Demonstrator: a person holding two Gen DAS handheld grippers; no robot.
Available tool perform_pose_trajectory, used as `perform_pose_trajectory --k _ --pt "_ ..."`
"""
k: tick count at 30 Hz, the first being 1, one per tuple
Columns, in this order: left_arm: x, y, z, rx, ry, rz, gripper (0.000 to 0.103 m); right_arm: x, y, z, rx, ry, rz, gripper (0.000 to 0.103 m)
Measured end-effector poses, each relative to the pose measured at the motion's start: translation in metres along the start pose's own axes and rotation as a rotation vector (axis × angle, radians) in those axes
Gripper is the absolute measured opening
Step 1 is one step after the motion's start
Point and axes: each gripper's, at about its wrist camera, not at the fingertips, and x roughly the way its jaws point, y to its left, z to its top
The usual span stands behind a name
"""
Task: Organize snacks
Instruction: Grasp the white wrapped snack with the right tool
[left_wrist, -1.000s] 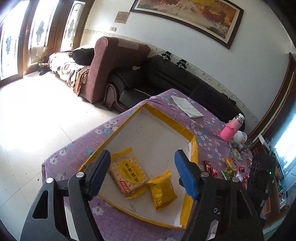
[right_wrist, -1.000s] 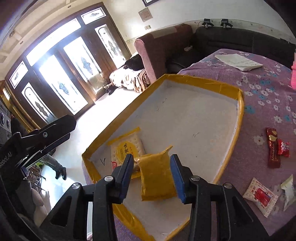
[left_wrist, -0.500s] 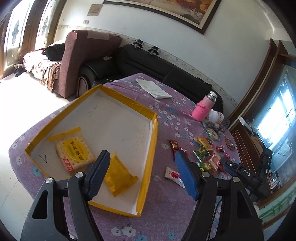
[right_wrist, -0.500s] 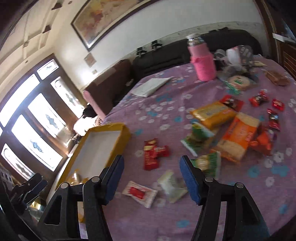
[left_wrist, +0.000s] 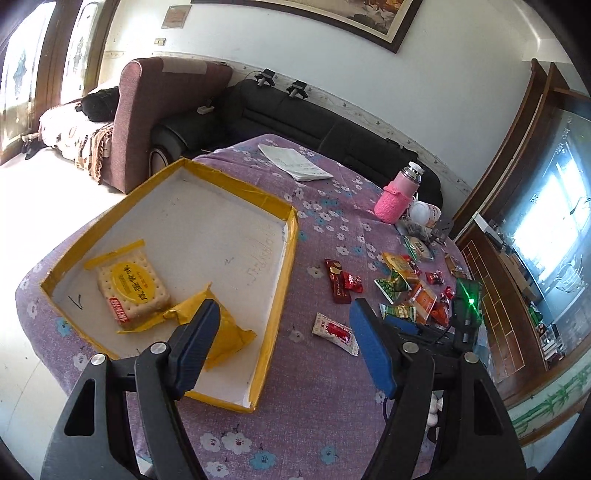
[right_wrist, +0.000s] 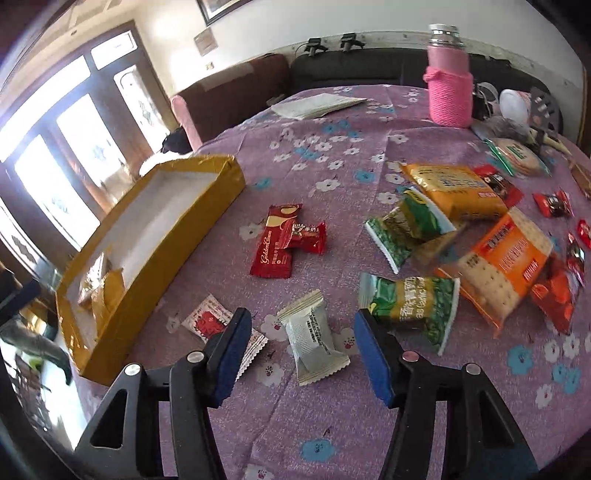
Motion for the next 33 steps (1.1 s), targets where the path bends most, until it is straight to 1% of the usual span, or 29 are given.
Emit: perform_pose_trajectory --k 2,6,10,15,19,21,24,26,29,31,33 --pt "-0.006 0.006 0.002 -0.012 -0.019 0.019 0.072 0.013 -0.003 0.0 0.003 0.03 0.01 0.029" --pt "-0.003 0.015 0.006 -0.043 -0.032 0.046 0.073 0.015 -0.006 -0.005 0.002 -0.003 0.01 0.027" --pt "0.015 0.011 0.002 -0.043 0.013 0.025 0.073 0.009 -0.01 -0.009 0.027 -0.031 0.011 0.026" --pt "0.045 -0.015 -0.009 -0.002 0.094 -0.037 0.072 -0.01 -0.024 -0.006 0.079 -0.103 0.061 0.026" --pt "0.06 -0.041 -0.015 0.056 0.129 -0.061 0.072 -0.021 -0.038 -0.004 0.13 -0.134 0.123 0.026" --pt "0.063 -0.051 -0.016 0.082 0.133 -0.071 0.072 -0.025 -0.043 -0.004 0.15 -0.143 0.146 0.026" --pt "0.064 -0.057 -0.011 0.115 0.118 -0.06 0.072 -0.029 -0.048 -0.002 0.17 -0.146 0.175 0.026" --pt "0.064 -0.053 -0.002 0.109 0.113 -0.043 0.072 -0.032 -0.053 -0.001 0.184 -0.152 0.183 0.026" --pt "0.067 -0.045 0.01 0.088 0.107 -0.046 0.072 -0.039 -0.059 -0.001 0.218 -0.168 0.21 0.026" --pt "0.077 -0.045 0.013 0.091 0.123 -0.04 0.072 -0.044 -0.061 -0.001 0.226 -0.181 0.211 0.026" --pt "0.093 -0.049 0.009 0.079 0.17 -0.066 0.072 -0.047 -0.064 0.0 0.236 -0.191 0.212 0.026"
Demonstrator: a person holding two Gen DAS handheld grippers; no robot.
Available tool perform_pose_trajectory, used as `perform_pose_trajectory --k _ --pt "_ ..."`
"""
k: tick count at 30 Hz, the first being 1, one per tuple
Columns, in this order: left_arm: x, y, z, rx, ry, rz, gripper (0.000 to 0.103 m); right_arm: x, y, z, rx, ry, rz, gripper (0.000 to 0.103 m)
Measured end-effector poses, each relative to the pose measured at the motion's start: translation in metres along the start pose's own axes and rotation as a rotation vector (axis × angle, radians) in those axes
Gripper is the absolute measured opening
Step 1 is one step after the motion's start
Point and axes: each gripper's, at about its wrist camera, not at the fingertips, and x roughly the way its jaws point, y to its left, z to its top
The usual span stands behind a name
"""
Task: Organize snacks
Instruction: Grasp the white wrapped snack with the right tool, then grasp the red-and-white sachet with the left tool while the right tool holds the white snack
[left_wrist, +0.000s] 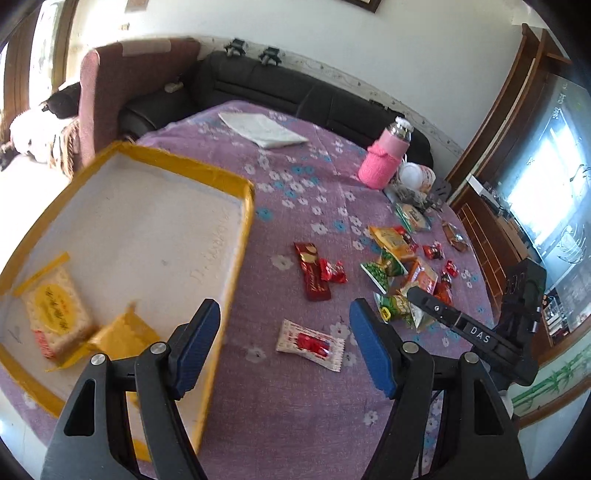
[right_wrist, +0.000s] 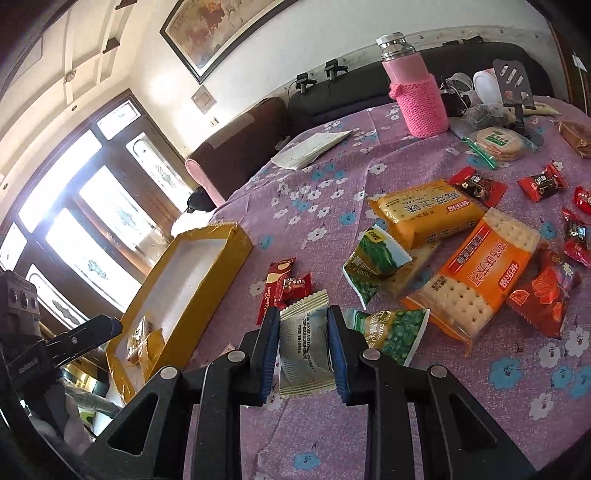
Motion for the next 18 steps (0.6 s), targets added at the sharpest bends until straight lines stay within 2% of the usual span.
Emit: perform_pose_trajectory --k 2,7,10,12,13,16,18 --pt "0.018 -0.012 -0.006 0.036 0.044 -0.023 0.072 0.0 -0.003 0.001 0.018 0.001 0.01 0.026" --pt "0.066 -0.045 -0.026 0.184 0.161 0.022 0.072 0.003 -0.01 0.001 0.053 0.022 0.036 0.027" --pt "0.091 -0.048 -0.028 0.176 0.191 0.136 0.072 0.002 -0.01 0.001 0.055 0.019 0.042 0.027" --pt "0.102 -0.048 -0.028 0.166 0.204 0.271 0.072 0.001 -0.01 0.0 0.056 0.014 0.041 0.027" --pt "0.104 -0.049 -0.029 0.162 0.217 0.287 0.072 0.001 -0.01 0.001 0.058 0.012 0.041 0.027" --pt "0.104 -0.057 -0.038 0.179 0.225 0.29 0.072 0.001 -0.012 0.001 0.068 0.011 0.04 0.027" --pt "0.106 -0.065 -0.04 0.221 0.216 0.237 0.071 0.002 -0.013 0.0 0.075 0.015 0.042 0.027"
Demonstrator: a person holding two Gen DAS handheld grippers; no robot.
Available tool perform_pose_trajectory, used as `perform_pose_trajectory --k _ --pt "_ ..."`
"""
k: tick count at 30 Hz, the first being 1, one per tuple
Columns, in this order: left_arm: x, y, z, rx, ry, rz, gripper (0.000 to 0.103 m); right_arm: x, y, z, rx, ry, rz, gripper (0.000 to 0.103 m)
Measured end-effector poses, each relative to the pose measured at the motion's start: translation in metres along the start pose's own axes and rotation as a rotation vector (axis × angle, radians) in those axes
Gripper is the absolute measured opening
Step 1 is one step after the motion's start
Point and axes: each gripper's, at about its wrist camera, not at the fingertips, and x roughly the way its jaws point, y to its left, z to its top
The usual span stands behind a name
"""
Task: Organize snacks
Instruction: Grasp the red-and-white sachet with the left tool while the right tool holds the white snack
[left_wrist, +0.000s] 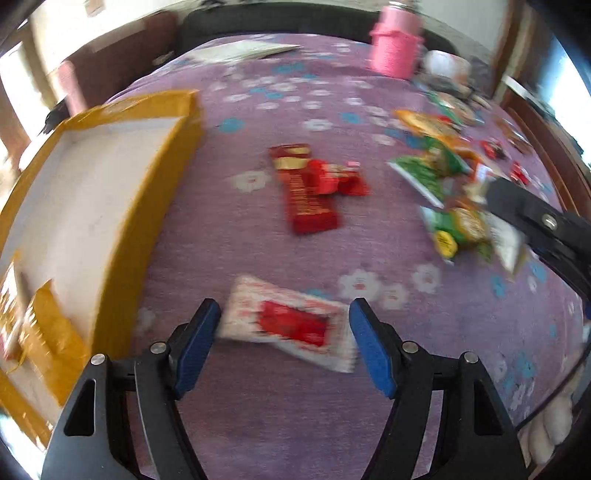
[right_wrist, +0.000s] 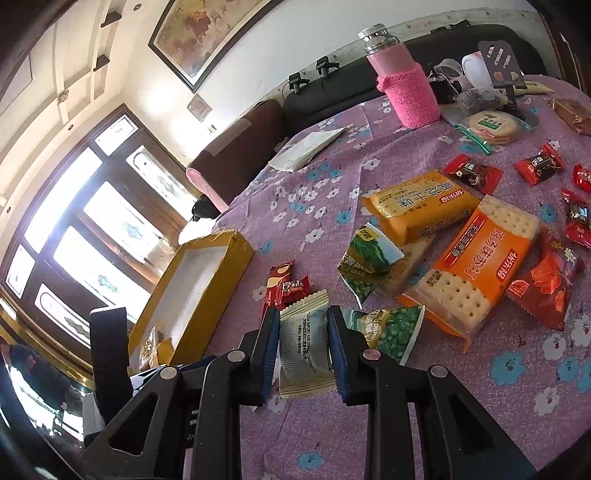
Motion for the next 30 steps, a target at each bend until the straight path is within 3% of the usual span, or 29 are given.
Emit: perform_pose_trajectory --k 3,10,12,15,18,20,22,25,30 --pt "-0.002 -0.012 -0.002 0.095 -0.051 -0.177 0.046 0.001 -0.001 0.0 0.005 0.004 0.001 0.027" --pt "-0.018 0.001 -0.002 0.066 -0.096 -0.197 0.047 0.0 -0.003 0.0 0.013 -0.002 -0.003 0.027" --pt "-0.018 0.007 0.003 0.04 -0.085 -0.221 0.055 0.0 -0.004 0.0 0.018 -0.005 -0.002 0.027" --pt "-0.011 0.008 0.017 -0.002 -0.092 -0.269 0.055 -0.001 -0.005 0.001 0.026 -0.011 -0.005 0.027" --pt "0.004 -0.013 0.039 0.098 -0.107 -0.266 0.055 -0.005 -0.008 0.002 0.034 -0.029 -0.008 0.027" --pt "0.022 -0.024 0.049 0.158 -0.019 -0.322 0.055 -0.008 -0.011 0.003 0.046 -0.037 -0.01 0.027" --pt "0.023 -0.029 0.05 0.21 -0.002 -0.352 0.056 -0.009 -0.015 0.004 0.059 -0.039 -0.007 0.027" --pt "0.016 -0.027 0.039 0.265 0.085 -0.438 0.057 -0.01 -0.018 0.006 0.069 -0.044 -0.011 0.027" --pt "-0.005 -0.025 0.005 0.35 0.104 -0.437 0.057 -0.008 -0.017 0.006 0.067 -0.036 -0.008 0.027"
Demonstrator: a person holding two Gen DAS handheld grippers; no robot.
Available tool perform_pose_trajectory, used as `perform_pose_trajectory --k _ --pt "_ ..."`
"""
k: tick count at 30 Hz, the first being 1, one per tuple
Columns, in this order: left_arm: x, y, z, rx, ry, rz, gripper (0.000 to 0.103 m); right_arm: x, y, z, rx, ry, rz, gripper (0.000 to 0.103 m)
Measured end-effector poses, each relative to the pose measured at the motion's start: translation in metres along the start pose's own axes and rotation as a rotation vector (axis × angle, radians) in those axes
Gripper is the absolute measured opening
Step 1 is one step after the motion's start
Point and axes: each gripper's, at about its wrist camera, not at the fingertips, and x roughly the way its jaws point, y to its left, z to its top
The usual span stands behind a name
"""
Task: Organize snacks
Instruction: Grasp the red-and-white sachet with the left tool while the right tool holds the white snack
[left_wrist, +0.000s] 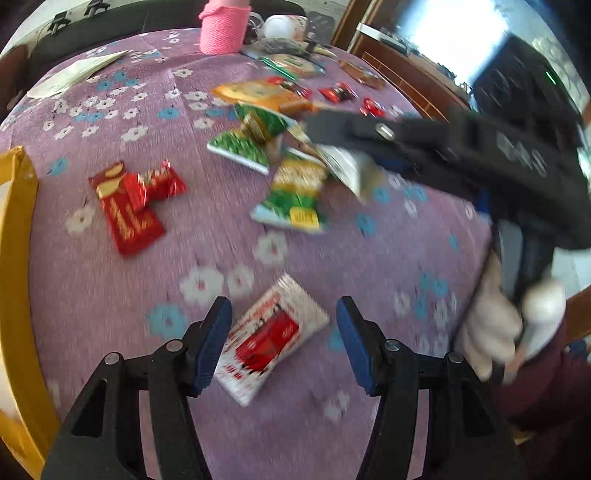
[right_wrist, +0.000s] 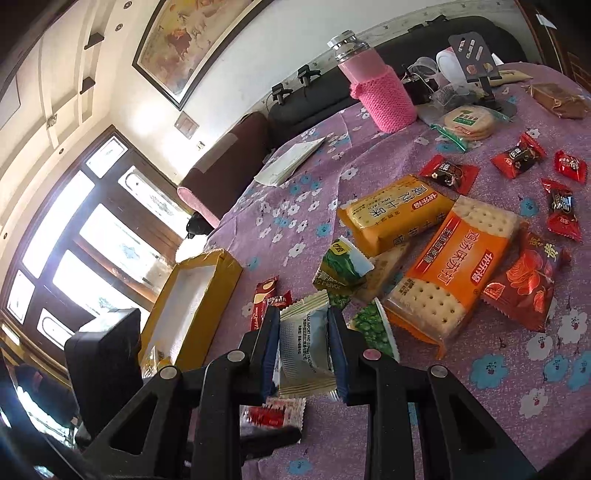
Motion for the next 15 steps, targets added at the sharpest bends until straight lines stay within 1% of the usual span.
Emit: perform_pose_trajectory --k 2,4,6,7,8,9,11,12,15 --pt "-0.001 -0.006 -0.004 0.024 -0.007 0.024 0.058 0.002 0.002 -0.001 -0.007 0.005 -0.002 0.027" --pt "0.003 -0.015 -0.007 0.057 -0.021 0.073 0.058 0.002 0.003 -0.001 -0.012 0.005 -0.007 0.027" --pt "0.007 -0.027 -0.011 0.1 -0.03 0.146 0.057 0.002 0.003 -0.002 -0.013 0.002 -0.009 0.027" --pt "0.009 -0.033 -0.014 0.124 -0.04 0.211 0.045 0.002 0.003 -0.002 -0.013 0.001 -0.007 0.027" --pt "0.01 -0.036 -0.015 0.143 -0.054 0.257 0.039 0.002 0.003 -0.002 -0.014 0.001 -0.005 0.027" --pt "0.01 -0.038 -0.016 0.132 -0.056 0.253 0.027 0.002 0.003 -0.002 -0.016 0.0 -0.003 0.027" --pt "0.006 -0.037 -0.018 0.096 -0.076 0.277 0.026 0.002 0.005 -0.002 -0.024 -0.003 0.003 0.027" --pt "0.002 -0.035 -0.02 0.07 -0.096 0.276 0.025 0.002 0.006 -0.003 -0.03 -0.005 0.005 0.027" --pt "-0.022 -0.024 -0.028 -0.024 -0.154 0.242 0.025 0.001 0.01 -0.003 -0.047 -0.011 0.015 0.027"
